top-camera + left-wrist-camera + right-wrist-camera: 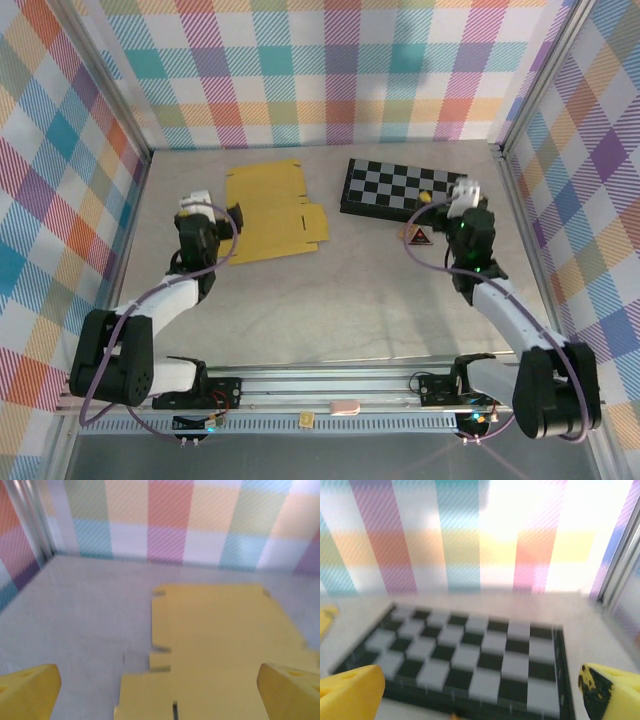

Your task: Fold the paper box

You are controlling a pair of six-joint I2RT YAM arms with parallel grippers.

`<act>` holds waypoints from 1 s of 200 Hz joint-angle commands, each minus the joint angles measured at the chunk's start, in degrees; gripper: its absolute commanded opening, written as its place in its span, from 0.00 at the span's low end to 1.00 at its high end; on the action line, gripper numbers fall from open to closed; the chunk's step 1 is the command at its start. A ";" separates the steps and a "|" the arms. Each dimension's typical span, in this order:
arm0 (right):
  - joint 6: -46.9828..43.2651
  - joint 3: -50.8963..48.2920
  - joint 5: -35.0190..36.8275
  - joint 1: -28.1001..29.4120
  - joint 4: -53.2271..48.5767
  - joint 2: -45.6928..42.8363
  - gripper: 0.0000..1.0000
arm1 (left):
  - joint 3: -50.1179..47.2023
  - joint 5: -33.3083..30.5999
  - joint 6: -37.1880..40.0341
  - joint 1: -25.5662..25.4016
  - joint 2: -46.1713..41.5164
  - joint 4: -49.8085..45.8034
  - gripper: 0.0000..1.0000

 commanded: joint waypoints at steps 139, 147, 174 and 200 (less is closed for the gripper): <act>44.47 32.68 -27.68 9.58 -55.66 11.32 0.71 | 20.65 31.45 -56.83 9.59 1.13 -62.95 0.67; 43.98 33.11 -28.63 10.51 -55.80 13.19 0.69 | 23.15 31.23 -54.68 10.48 3.37 -63.97 0.64; 42.92 36.91 -30.88 13.97 -56.44 21.27 0.65 | 33.30 32.27 -48.50 11.02 14.51 -65.94 0.55; 46.76 36.56 -31.85 16.84 -52.79 27.54 0.61 | 40.65 32.12 -45.84 11.19 23.71 -67.76 0.51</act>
